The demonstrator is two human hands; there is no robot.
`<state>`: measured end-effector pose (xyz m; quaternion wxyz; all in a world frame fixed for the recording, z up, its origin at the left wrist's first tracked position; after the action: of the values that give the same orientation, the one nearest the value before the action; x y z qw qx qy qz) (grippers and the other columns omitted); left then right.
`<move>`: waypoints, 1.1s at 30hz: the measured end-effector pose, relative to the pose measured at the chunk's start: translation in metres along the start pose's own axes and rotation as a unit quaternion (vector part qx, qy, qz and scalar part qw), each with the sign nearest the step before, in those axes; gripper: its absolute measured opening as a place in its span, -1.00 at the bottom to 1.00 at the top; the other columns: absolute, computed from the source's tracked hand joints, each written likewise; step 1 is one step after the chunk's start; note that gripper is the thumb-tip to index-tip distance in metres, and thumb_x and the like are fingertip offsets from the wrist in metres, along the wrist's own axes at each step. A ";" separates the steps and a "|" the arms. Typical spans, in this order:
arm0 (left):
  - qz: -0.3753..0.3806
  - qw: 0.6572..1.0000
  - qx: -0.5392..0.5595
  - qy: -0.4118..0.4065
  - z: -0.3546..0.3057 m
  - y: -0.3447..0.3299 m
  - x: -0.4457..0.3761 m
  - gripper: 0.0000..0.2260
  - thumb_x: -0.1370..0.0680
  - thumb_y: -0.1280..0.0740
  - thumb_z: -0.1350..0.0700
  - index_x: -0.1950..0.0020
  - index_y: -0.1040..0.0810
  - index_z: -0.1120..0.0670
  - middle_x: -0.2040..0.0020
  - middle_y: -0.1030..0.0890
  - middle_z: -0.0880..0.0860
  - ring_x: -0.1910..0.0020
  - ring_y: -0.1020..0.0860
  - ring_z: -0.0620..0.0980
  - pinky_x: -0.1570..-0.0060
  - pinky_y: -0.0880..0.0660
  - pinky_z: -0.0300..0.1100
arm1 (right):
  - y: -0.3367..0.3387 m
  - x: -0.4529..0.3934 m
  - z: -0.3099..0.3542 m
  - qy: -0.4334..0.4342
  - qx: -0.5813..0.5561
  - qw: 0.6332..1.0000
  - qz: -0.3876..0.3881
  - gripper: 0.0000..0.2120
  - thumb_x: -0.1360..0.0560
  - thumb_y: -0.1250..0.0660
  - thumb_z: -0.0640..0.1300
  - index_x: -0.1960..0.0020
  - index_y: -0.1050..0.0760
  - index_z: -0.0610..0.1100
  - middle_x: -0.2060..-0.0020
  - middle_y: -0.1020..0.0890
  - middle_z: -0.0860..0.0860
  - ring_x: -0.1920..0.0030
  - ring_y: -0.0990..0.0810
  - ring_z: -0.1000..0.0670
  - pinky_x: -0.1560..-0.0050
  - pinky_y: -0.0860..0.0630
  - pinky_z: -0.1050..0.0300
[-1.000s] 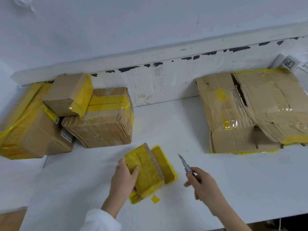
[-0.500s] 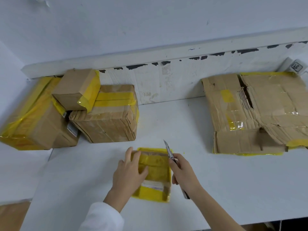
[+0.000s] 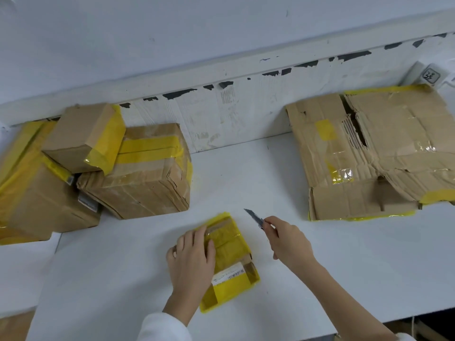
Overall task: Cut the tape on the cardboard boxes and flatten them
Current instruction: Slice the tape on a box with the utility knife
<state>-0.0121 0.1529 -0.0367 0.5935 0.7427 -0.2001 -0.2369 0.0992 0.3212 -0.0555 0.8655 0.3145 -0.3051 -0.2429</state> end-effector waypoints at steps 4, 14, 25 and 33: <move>-0.050 0.999 -0.005 0.008 -0.004 0.002 0.000 -0.78 -0.43 -0.42 0.17 -0.07 -0.62 0.12 0.17 -0.62 0.06 0.16 -0.59 0.14 0.19 -0.46 0.02 | 0.001 -0.010 0.003 0.009 0.093 0.995 0.017 -0.72 -0.63 -0.03 0.01 0.06 -0.48 -0.03 0.30 -0.50 0.02 0.26 -0.48 -0.06 0.35 -0.32 0.17; -0.023 0.999 0.002 0.023 0.000 -0.004 0.000 -0.72 -0.41 -0.46 0.18 -0.11 -0.61 0.11 0.11 -0.61 0.07 0.09 -0.58 0.14 0.17 -0.46 0.04 | -0.006 -0.015 0.020 0.052 0.147 0.987 0.048 -0.60 -0.63 -0.04 0.01 0.38 -0.20 -0.02 0.45 -0.32 0.05 0.44 -0.26 0.01 0.47 -0.15 0.19; 0.062 0.995 0.023 0.074 0.003 -0.014 0.000 -0.63 -0.59 -0.19 0.05 -0.40 -0.38 0.01 -0.12 -0.48 0.05 -0.14 -0.40 0.05 0.12 -0.46 -0.06 | -0.006 -0.011 0.030 0.129 0.184 0.971 0.075 -0.58 -0.64 -0.02 0.03 0.39 -0.13 -0.01 0.43 -0.30 0.06 0.33 -0.32 -0.04 0.44 -0.19 0.19; 0.087 0.992 -0.005 0.095 0.006 -0.019 0.002 -0.59 -0.62 -0.08 0.00 -0.48 -0.22 -0.08 -0.20 -0.40 -0.03 -0.20 -0.31 -0.03 0.03 -0.45 -0.10 | -0.003 0.004 0.019 0.130 0.213 0.965 0.082 -0.58 -0.64 0.00 0.06 0.38 -0.10 0.01 0.41 -0.28 0.06 0.29 -0.34 -0.07 0.44 -0.17 0.21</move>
<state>-0.0140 0.1513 -0.0562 0.6320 0.7385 -0.2054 -0.1140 0.0885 0.3093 -0.0449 0.8277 0.4944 -0.2591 -0.0576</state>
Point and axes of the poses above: each hand's wrist, its own x-axis away from the middle knuckle, its own y-axis out of the back of the hand, z = x × y, the point moved 8 cm from there along -x, towards the middle knuckle
